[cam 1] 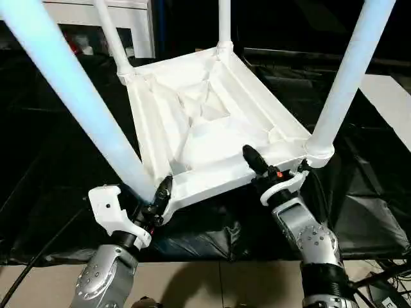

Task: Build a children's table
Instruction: Flip table

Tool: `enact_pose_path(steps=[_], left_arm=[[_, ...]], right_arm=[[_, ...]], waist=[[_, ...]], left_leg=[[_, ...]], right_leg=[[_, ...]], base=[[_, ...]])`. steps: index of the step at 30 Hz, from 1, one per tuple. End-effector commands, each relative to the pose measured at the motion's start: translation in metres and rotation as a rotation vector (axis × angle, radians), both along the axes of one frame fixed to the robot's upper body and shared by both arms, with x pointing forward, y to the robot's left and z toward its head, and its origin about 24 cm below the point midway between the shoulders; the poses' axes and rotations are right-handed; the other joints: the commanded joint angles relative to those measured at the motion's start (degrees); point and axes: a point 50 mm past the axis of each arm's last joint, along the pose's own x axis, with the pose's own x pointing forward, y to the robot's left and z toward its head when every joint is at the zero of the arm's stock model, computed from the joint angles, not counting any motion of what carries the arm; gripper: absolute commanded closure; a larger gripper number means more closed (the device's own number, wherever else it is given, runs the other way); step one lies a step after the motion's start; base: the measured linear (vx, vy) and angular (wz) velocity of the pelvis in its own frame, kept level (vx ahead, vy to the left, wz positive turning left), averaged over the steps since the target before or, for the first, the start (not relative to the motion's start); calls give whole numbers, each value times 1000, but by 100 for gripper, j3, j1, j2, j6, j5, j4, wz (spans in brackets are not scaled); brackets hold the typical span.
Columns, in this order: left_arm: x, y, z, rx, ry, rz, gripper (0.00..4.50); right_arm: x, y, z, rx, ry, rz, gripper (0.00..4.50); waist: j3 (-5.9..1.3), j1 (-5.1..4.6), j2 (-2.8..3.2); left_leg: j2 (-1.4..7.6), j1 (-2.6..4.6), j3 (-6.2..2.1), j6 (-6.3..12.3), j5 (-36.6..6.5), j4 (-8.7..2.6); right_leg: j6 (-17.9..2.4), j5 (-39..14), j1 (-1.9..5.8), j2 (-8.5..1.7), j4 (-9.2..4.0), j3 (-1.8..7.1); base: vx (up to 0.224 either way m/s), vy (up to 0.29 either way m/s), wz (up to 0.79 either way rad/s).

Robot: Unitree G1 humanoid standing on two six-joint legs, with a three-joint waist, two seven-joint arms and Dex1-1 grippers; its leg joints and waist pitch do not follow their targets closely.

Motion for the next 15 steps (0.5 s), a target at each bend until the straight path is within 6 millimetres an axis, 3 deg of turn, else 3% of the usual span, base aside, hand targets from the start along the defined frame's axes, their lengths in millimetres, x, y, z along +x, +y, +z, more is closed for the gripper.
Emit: enact_pose_path(steps=[1, 3, 5, 6, 9, 12, 15], left_arm=[[-4, 16, 0, 40, -9, 70, 76], [-7, 47, 7, 98, -58, 238, 76], [-8, 55, 10, 113, -77, 272, 37], [-9, 67, 14, 127, -103, 323, 37], [-10, 107, 34, 182, -211, 478, 27], [-9, 124, 43, 200, -248, 542, 27], [-5, 127, 48, 216, -263, 503, 27]], right_arm=[[10, -22, 24, -78, -96, -115, 238], [10, -35, 33, -149, -126, -180, 239], [10, -38, 36, -148, -131, -200, 241], [10, -44, 39, -172, -138, -228, 241], [7, -64, 53, -246, -168, -321, 242], [3, -75, 57, -272, -171, -367, 246], [0, -84, 61, -322, -170, -405, 246]], waist=[[-331, 61, 36], [-330, 72, 19], [-337, 104, 18], [-337, 132, 61], [-349, 188, 46], [-335, 213, 49], [-342, 232, 53]], left_leg=[[213, 76, -18, -3, -502, -410], [217, 71, -17, -44, -541, -412], [214, 87, -21, -73, -538, -413], [214, 93, -22, -106, -548, -413], [201, 123, -20, -210, -577, -420], [193, 135, -24, -311, -770, -439], [190, 141, -24, -374, -806, -438]], right_leg=[[-833, -122, 211, -374, -346, 219], [-789, -171, 216, -370, -360, 222], [-718, -133, 212, -359, -348, 222], [-700, -138, 203, -364, -341, 224], [-621, -77, 185, -334, -324, 219], [-539, -255, 173, -339, -324, 219], [-471, -215, 172, -332, -315, 221]], base=[[0, 0, 0], [0, 0, 0], [0, 0, 0], [0, 0, 0], [0, 0, 0], [0, 0, 0], [0, 0, 0]])
